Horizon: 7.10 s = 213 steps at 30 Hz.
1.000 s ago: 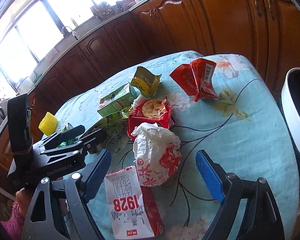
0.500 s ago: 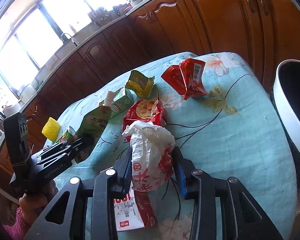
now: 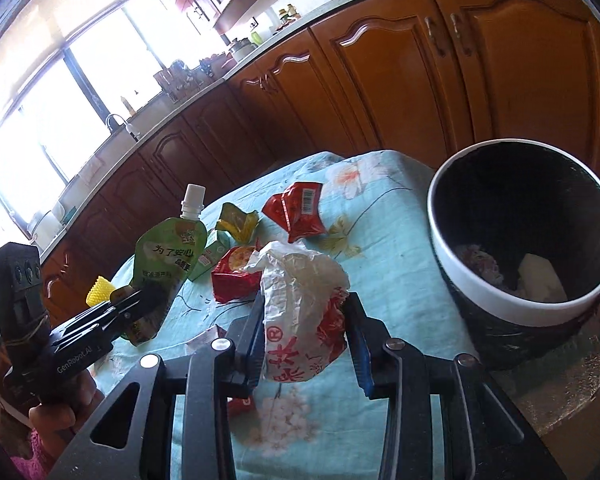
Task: Collect trash
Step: 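Carry the pouch and bag over the bin and open both tools, then move both open tools back over the table, then grasp the crushed green can with the left tool while the right tool grasps the red chip bag, then carry the green can and chip bag over the bin and open both tools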
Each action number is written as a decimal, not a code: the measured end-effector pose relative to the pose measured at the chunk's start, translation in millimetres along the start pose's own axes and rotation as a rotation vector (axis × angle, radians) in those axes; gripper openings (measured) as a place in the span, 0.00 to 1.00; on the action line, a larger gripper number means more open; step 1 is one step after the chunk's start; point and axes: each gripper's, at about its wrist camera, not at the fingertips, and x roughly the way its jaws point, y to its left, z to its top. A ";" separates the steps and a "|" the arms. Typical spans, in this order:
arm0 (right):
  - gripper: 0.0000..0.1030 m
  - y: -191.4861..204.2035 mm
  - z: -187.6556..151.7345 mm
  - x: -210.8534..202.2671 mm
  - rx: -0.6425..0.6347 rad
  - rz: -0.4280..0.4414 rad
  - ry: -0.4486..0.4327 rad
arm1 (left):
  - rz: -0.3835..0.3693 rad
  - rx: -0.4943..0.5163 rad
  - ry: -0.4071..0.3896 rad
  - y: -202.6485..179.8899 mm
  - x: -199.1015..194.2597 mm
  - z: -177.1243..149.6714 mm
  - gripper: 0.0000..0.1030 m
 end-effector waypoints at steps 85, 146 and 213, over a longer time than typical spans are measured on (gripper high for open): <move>0.82 -44.4 -10.8 -10.4 0.123 -0.034 -0.001 | 0.135 -0.109 0.098 5.7 20.9 -21.8 0.74; 0.53 35.4 8.3 87.9 -0.036 0.102 0.144 | -0.033 -0.163 0.117 99.3 17.5 -27.3 0.43; 0.53 -124.2 27.2 -66.7 0.164 -0.106 -0.102 | -0.267 0.010 0.131 -58.0 113.7 59.0 0.32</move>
